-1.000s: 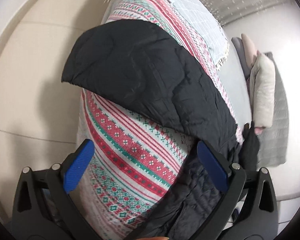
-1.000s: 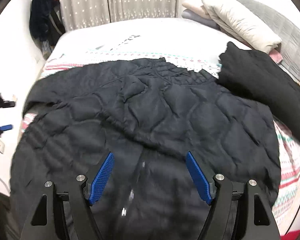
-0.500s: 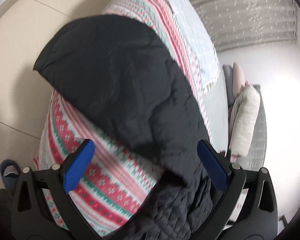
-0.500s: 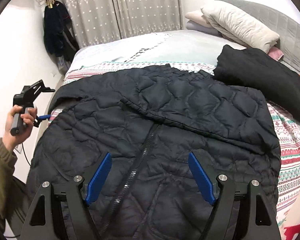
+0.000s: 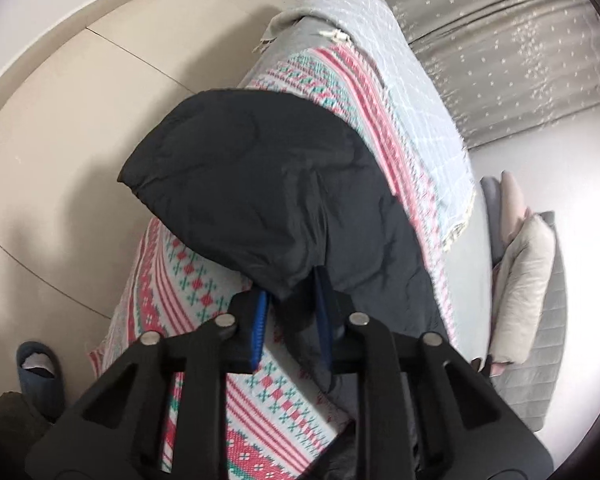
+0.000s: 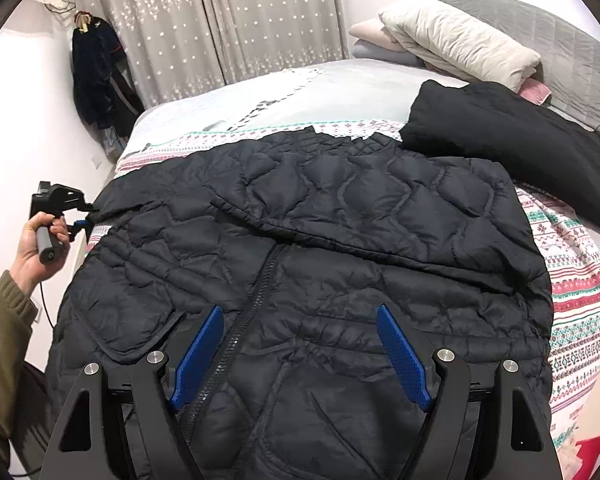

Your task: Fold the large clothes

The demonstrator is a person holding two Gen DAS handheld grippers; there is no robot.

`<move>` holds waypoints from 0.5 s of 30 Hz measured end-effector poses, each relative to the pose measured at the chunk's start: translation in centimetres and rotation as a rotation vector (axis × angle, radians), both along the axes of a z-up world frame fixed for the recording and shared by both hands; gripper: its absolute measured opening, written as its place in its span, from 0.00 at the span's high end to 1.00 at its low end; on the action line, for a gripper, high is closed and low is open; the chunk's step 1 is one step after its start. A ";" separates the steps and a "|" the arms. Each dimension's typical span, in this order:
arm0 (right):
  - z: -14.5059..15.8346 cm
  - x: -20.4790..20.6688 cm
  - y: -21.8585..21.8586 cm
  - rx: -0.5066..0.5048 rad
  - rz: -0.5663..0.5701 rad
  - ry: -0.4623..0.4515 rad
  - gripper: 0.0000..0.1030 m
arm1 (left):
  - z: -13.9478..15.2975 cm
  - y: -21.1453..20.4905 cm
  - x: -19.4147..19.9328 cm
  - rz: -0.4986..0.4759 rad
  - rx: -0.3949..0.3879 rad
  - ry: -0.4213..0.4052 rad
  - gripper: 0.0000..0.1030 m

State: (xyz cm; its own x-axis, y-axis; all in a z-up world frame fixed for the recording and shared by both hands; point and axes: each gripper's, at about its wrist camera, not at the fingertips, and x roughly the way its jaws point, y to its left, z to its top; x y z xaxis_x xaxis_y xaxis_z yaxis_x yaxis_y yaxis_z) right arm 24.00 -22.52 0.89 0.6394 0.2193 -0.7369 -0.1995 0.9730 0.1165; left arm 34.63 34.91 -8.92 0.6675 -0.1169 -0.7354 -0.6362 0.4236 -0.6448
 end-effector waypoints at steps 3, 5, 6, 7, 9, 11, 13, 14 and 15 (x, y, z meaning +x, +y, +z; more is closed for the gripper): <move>-0.1 0.0 -0.5 0.016 -0.008 0.001 0.22 | 0.6 0.6 -0.3 0.014 -0.034 -0.064 0.79; -0.1 0.0 -0.9 0.022 -0.012 0.002 0.22 | 1.1 0.8 -0.3 0.016 -0.043 -0.100 0.79; -0.2 0.0 -0.9 0.024 -0.014 0.003 0.22 | 1.4 0.8 -0.2 0.019 -0.040 -0.113 0.80; -0.2 0.1 -1.0 0.028 -0.014 0.005 0.22 | 1.8 0.6 -0.2 0.022 -0.029 -0.124 0.83; -0.3 0.2 -1.1 0.043 -0.013 0.011 0.23 | 3.4 -0.4 0.1 0.002 0.052 -0.145 0.90; -0.4 0.4 -1.3 0.059 -0.013 0.021 0.22 | 6.4 -2.4 0.1 -0.031 0.213 -0.199 0.93; -0.4 0.5 -1.5 0.070 -0.019 0.022 0.22 | 9.3 -5.0 0.2 -0.080 0.369 -0.255 0.93; -0.3 0.6 -1.6 0.080 -0.025 0.022 0.22 | 11.2 -7.0 0.0 -0.122 0.474 -0.298 0.94; -0.2 0.7 -1.7 0.090 -0.028 0.021 0.22 | 13.2 -9.8 -0.2 -0.172 0.615 -0.341 0.94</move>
